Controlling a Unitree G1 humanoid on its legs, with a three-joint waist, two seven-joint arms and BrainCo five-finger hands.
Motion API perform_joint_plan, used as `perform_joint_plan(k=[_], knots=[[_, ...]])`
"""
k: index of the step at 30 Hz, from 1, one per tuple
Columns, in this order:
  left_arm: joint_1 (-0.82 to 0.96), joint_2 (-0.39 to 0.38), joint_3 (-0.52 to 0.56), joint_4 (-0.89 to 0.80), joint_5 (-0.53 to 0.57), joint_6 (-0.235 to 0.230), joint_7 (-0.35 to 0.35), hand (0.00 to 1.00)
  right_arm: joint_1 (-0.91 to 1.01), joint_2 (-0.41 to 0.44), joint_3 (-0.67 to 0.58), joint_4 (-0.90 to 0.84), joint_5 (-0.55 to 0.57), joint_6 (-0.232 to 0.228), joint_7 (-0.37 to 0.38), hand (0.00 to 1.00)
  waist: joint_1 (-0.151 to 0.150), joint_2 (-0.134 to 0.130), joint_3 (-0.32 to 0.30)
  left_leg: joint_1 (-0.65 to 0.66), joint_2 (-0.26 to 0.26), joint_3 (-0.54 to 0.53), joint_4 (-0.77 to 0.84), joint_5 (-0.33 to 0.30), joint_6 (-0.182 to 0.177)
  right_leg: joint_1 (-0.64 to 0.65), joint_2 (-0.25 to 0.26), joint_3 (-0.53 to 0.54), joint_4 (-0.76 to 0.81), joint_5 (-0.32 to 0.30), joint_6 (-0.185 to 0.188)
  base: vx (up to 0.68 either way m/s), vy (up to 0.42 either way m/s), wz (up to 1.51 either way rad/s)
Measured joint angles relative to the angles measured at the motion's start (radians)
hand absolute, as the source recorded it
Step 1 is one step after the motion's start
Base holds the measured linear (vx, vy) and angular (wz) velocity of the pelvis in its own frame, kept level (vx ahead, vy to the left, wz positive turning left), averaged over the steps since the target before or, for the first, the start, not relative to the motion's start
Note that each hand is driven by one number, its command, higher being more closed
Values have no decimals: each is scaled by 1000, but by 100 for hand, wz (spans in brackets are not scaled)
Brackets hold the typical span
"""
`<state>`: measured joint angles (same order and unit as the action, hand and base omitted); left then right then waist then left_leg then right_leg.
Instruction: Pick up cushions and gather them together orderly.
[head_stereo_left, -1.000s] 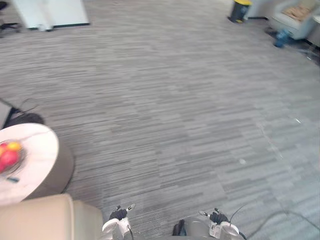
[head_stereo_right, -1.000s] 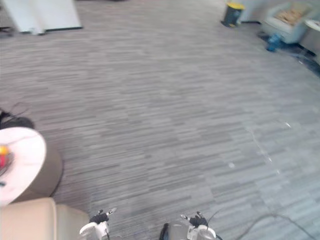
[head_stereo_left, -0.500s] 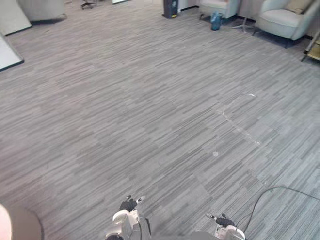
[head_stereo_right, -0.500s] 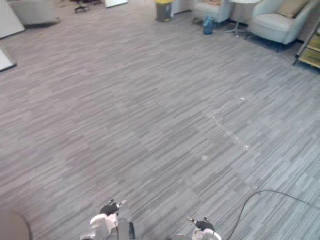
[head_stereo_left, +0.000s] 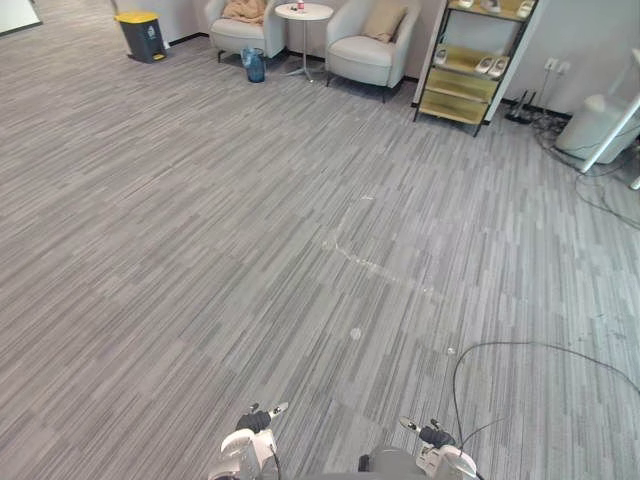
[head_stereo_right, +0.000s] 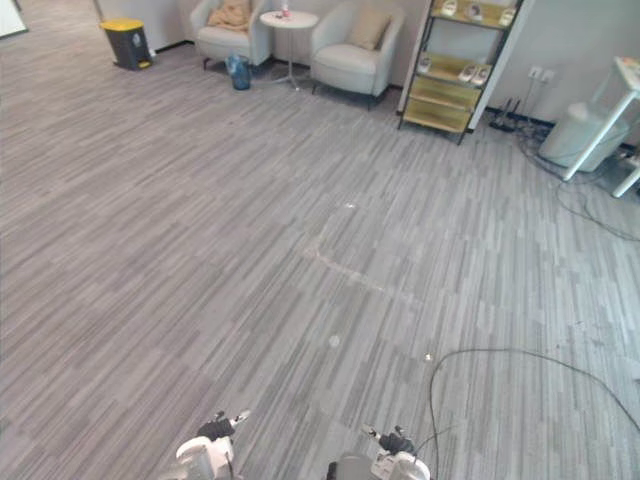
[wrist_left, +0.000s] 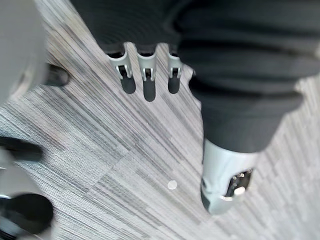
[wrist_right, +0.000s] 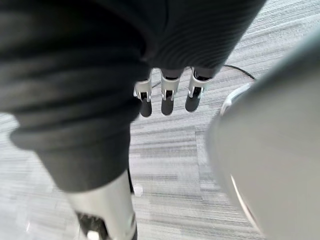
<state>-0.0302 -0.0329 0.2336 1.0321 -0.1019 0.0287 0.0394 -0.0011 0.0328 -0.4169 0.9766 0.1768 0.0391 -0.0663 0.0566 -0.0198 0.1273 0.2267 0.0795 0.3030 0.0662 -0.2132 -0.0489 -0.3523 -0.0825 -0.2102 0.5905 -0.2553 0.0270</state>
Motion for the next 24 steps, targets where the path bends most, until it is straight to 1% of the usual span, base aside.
perform_joint_plan(k=[1, 2, 3, 4, 5, 6, 7, 8, 9, 10, 11, 12, 13, 14, 15, 16, 17, 18, 19, 20, 21, 22, 23, 24], knots=[[1, 4, -7, 1, 0, 0, 0, 0, -3, 0, -10, 4, 0, 1, 0, 0, 0, -1, 0, 4, -1, -4, -2, -1, -2, -12, 5, 5, -34, 18, -8, 555, -177, -4], [6, 15, -21, 1, 2, 1, 0, 0, 6, -4, -24, 15, 0, 0, 0, 0, -3, -12, -5, 32, -15, -31, 4, -5, -7, 6, 15, 20, -187, 159, -55, 586, -203, -13], [4, 6, -14, 10, 4, 3, -1, 0, 5, -25, -36, 24, 3, -1, 1, 0, -5, 28, -3, 56, 13, -60, 36, -12, -17, 40, 33, 9, -164, 164, -92, 598, -225, -13], [13, -8, -14, 14, 5, 3, -2, 0, 7, -38, -38, 25, 3, 0, -1, 0, -6, 45, -12, 42, 28, -83, 111, -8, -18, 55, 39, 7, -159, 129, -96, 398, -168, -14], [13, -12, -13, 13, 6, 2, -2, 0, 7, -40, -44, 24, 3, 0, -1, 0, -8, 51, -11, 30, 30, -93, 155, -8, -19, 64, 42, 9, -159, 114, -99, 364, -206, -8], [12, -20, -4, 7, 18, 2, -2, 0, 14, -44, -45, 21, 16, -2, -2, 0, -16, 69, -13, -48, 51, -129, 360, 4, -34, 96, 54, 11, -163, 79, -103, 441, -233, -9], [11, -27, 7, 2, 22, 2, -3, 0, 17, -44, -41, 20, 22, -2, -3, 0, -17, 76, -10, -118, 68, -149, 512, 47, -49, 122, 64, 17, -176, 65, -108, 420, -210, -18], [13, -26, 18, -4, 22, 2, -5, 0, 19, -47, -24, 21, 22, 0, -5, 0, -14, 72, -4, -209, 90, -171, 700, 99, -50, 165, 80, 30, -206, 53, -118, 411, -167, -36], [12, -23, 23, -15, 21, 0, -3, 0, 18, -49, -5, 21, 24, 0, -8, 0, -2, 73, 0, -280, 99, -173, 841, 78, -41, 229, 102, 58, -249, 41, -131, 316, -108, -44], [13, -20, 22, -22, 21, 0, -3, 0, 20, -49, 7, 22, 26, 0, -9, 0, 3, 69, 3, -306, 97, -169, 873, 64, -40, 259, 103, 63, -267, 30, -144, 464, -111, -56], [15, -13, 19, -44, 21, -3, -3, 0, 22, -46, 26, 26, 30, 6, -11, 0, 10, 54, 11, -357, 93, -142, 893, 35, -31, 327, 102, 87, -306, 20, -145, 431, -89, -60], [24, -19, 20, -62, 20, -6, -4, 0, 21, -37, 26, 28, 31, 9, -13, 0, 14, 43, 9, -402, 93, -82, 837, 0, -16, 380, 101, 107, -341, 26, -121, 356, -70, -59], [26, -19, 20, -68, 20, -9, -4, 0, 21, -35, 27, 28, 31, 9, -13, 0, 16, 43, 8, -415, 90, -69, 808, -10, -13, 396, 101, 117, -353, 24, -119, 353, -28, -65], [27, -22, 21, -79, 20, -16, -4, 0, 19, -33, 26, 27, 31, 9, -14, 0, 25, 45, 7, -449, 69, -59, 724, -22, -13, 428, 102, 144, -378, 15, -103, 394, 23, -86], [25, -28, 19, -83, 20, -22, -3, 0, 20, -33, 24, 26, 31, 9, -13, 0, 43, 46, 3, -473, 20, -93, 540, -24, -20, 457, 102, 190, -405, 1, -82, 479, 44, -95], [24, -27, 16, -85, 20, -21, -3, 0, 20, -33, 25, 25, 30, 10, -13, 0, 51, 45, 2, -472, 4, -112, 484, -13, -9, 465, 102, 203, -408, -9, -79, 460, 109, -115], [27, -27, 15, -84, 20, -21, -3, 0, 27, -33, 24, 24, 29, 11, -13, 0, 53, 45, -15, -469, -44, -196, 361, 16, 28, 470, 103, 243, -384, -44, -45, 409, 131, -82], [28, -28, 13, -81, 20, -19, -3, 0, 44, -36, 26, 20, 27, 11, -14, 0, 53, 51, -27, -465, -41, -208, 334, 28, 35, 462, 112, 252, -350, -57, -25, 683, 198, -133], [21, -16, 12, -74, 20, -12, -4, 0, 35, -30, 30, 18, 17, 11, -12, 0, 80, 34, -23, -416, -39, -164, 320, 31, 28, 357, 100, 261, -83, -97, 66, 581, 154, -104], [22, -10, 11, -73, 20, -12, -3, 0, 27, -26, 30, 15, 15, 10, -12, 0, 81, 23, -20, -395, -44, -150, 306, 20, 28, 311, 92, 261, 28, -87, 99, 647, 164, -114], [19, 12, -8, -71, 20, -12, -2, 0, 42, -6, 27, -1, 11, 10, -8, 0, 59, -9, -9, -330, -68, -145, 288, -15, 37, 154, 60, 250, 345, 11, 176, 375, 95, -25], [13, 22, -27, -54, 21, 0, -3, 0, 45, -6, 29, -21, 7, 7, -8, 0, 32, -11, -2, -289, -78, -155, 284, -36, 45, 106, 39, 229, 457, 17, 153, 477, 102, 21], [5, 16, -41, -40, 21, 9, -2, 0, 65, -12, 25, -22, -5, 9, -13, 0, 16, -17, -5, -209, -79, -172, 250, -57, 51, 73, 14, 172, 455, -4, 112, 587, 64, 69], [5, 13, -53, -39, 21, 7, -2, 0, 85, -14, 17, -21, -10, 7, -12, 0, 10, -17, -6, -142, -77, -188, 185, -60, 53, 53, -13, 100, 363, -21, 79, 621, 40, 58]])
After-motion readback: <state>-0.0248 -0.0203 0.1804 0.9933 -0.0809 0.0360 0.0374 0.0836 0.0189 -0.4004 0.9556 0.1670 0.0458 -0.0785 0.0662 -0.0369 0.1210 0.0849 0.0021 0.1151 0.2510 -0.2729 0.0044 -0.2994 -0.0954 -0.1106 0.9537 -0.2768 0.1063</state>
